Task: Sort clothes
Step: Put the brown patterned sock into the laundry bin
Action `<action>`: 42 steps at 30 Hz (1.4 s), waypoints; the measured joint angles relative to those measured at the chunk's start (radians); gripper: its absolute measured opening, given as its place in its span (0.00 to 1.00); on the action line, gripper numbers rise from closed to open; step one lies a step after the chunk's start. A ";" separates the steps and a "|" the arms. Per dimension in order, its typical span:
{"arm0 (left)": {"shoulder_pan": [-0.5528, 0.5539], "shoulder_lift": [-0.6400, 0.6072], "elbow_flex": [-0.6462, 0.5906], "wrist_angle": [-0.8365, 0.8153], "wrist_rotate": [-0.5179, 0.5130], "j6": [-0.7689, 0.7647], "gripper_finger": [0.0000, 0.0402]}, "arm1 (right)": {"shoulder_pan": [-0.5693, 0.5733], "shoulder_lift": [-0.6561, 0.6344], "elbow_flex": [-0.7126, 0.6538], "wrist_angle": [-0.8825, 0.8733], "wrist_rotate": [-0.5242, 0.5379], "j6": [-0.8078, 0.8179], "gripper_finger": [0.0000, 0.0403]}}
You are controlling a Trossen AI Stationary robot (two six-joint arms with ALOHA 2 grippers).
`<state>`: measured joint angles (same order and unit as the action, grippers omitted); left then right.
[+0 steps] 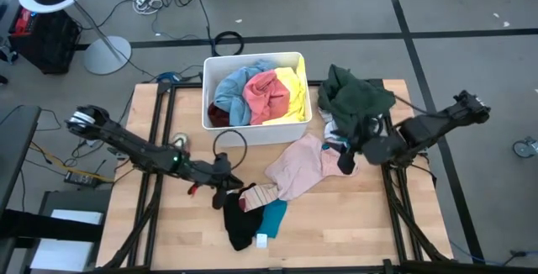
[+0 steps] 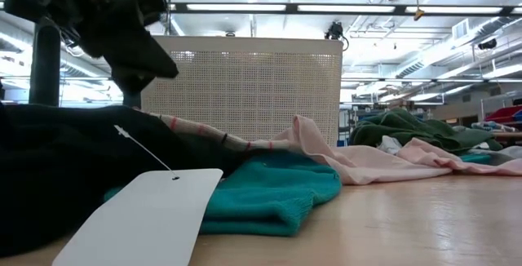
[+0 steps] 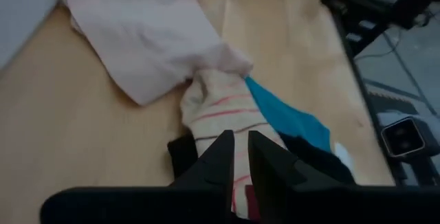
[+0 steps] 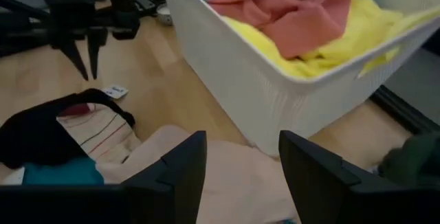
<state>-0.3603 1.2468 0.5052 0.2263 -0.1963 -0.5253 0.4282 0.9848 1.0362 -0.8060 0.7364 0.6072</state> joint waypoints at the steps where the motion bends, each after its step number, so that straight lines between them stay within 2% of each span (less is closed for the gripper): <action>1: 0.000 0.022 0.009 -0.002 0.000 -0.007 0.12 | 0.011 -0.005 -0.028 0.016 0.016 0.026 0.46; 9: 0.010 0.230 0.172 -0.077 0.031 -0.005 0.12 | 0.031 -0.005 -0.141 0.055 0.028 0.160 0.46; 13: 0.023 0.336 0.246 -0.171 0.047 -0.005 0.12 | 0.044 -0.005 -0.147 0.078 0.029 0.175 0.45; 20: 0.040 0.484 0.342 -0.224 0.086 -0.008 0.10 | 0.123 -0.005 -0.147 0.138 0.029 0.168 0.45; 22: 0.041 0.489 0.385 -0.303 0.095 -0.002 0.04 | 0.146 -0.005 -0.147 0.145 0.029 0.179 0.45; 25: 0.041 0.470 0.458 -0.432 0.090 0.032 0.01 | 0.181 0.000 -0.147 0.140 0.049 0.183 0.45; 32: 0.044 0.379 0.636 -0.706 0.008 0.127 0.00 | 0.277 0.038 -0.221 0.151 0.227 0.187 0.45; 37: 0.049 0.322 0.695 -0.761 -0.005 0.153 0.00 | 0.307 0.036 -0.386 0.236 0.238 0.342 0.45; 42: 0.043 0.335 0.694 -0.744 -0.005 0.151 0.01 | 0.303 0.016 -0.495 0.273 0.236 0.461 0.45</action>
<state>-0.3172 1.5816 1.1992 -0.5175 -0.2015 -0.3740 0.7309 1.0003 0.5411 -0.5332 0.9729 1.0682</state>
